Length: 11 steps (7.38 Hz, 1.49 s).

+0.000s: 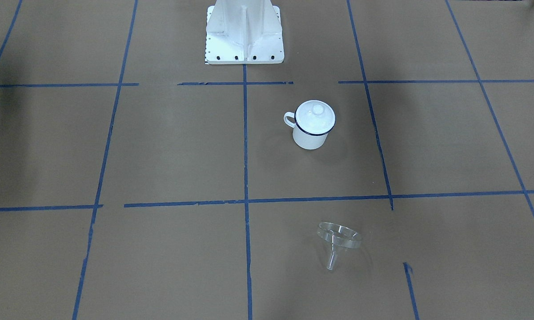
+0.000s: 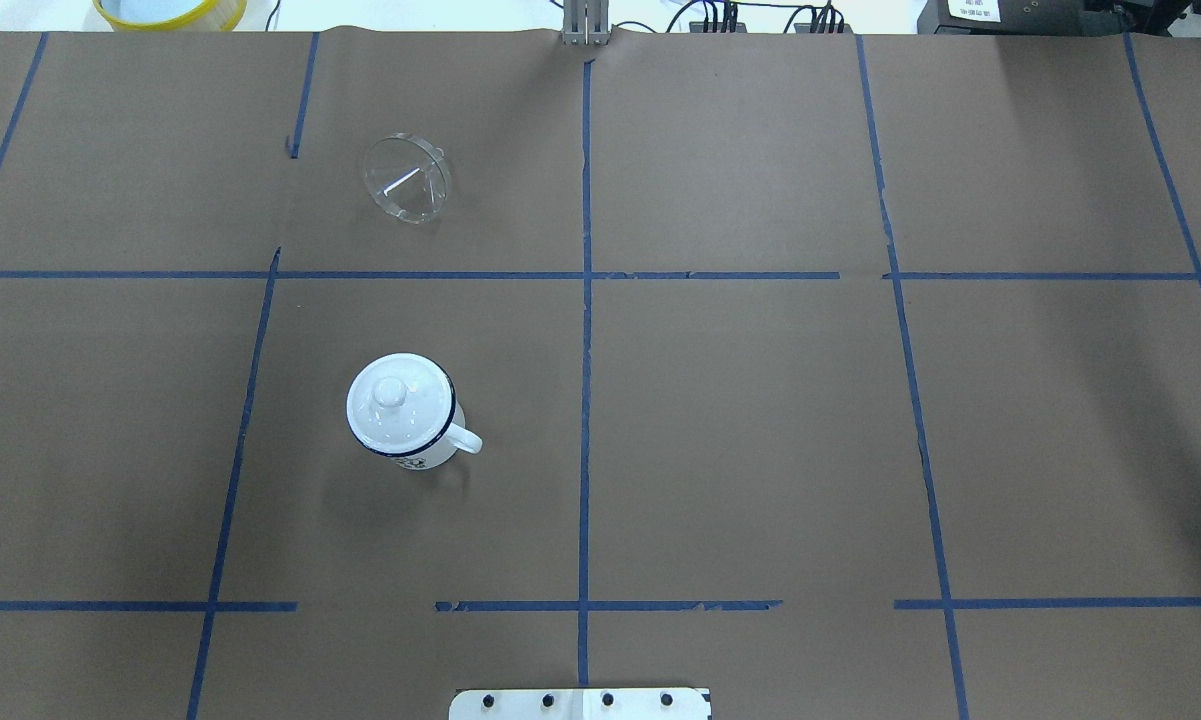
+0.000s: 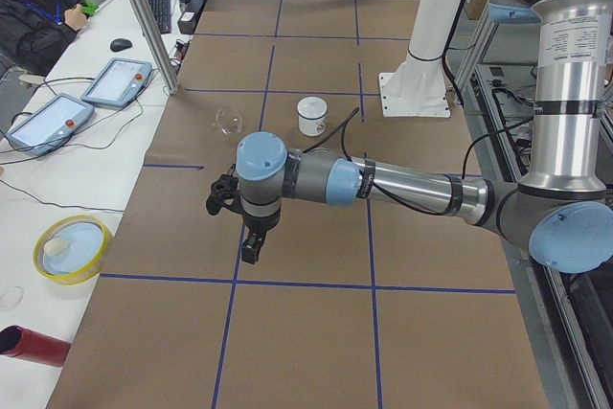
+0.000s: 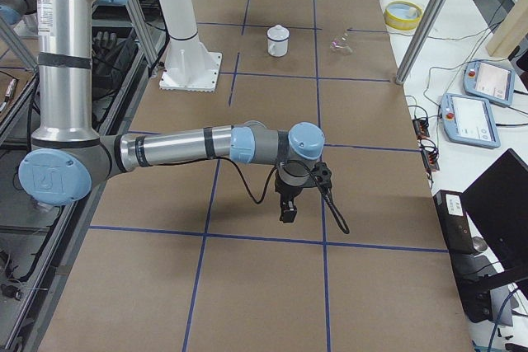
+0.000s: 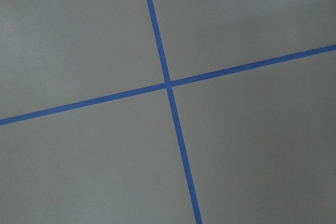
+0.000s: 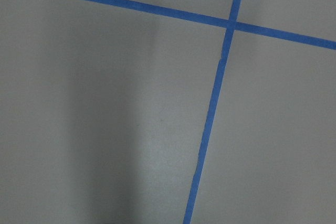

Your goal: Place funnel on cup

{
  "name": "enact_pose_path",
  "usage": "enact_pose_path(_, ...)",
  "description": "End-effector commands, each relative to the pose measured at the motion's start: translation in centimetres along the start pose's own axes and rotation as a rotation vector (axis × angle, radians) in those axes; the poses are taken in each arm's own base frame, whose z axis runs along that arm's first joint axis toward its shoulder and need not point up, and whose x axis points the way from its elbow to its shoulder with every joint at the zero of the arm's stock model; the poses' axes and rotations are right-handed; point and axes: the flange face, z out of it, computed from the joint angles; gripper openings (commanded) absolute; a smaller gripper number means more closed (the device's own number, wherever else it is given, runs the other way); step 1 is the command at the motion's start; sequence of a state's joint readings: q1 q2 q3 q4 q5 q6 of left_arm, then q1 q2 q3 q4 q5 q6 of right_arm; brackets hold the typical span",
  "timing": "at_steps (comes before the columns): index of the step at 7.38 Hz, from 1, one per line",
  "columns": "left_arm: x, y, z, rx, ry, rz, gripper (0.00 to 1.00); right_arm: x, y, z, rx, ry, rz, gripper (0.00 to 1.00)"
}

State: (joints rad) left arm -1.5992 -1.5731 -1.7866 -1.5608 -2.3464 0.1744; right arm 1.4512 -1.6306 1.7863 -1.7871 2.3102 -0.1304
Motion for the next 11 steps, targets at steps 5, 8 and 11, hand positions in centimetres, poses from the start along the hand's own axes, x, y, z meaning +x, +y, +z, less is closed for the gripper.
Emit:
enact_pose_path(5, 8.3, -10.9, -1.2, 0.376, 0.016, 0.145, 1.0, 0.0, 0.0, 0.0, 0.001, 0.0, 0.0, 1.0)
enact_pose_path(8, 27.3, -12.3, 7.0, 0.119, 0.179, -0.062, 1.0, -0.1, -0.1, -0.1, 0.002, 0.0, -0.002, 1.0)
enact_pose_path(11, 45.8, -7.2, 3.2, 0.038, 0.134, -0.297, 1.0, 0.0, 0.0, 0.0, -0.001, 0.0, 0.001, 1.0)
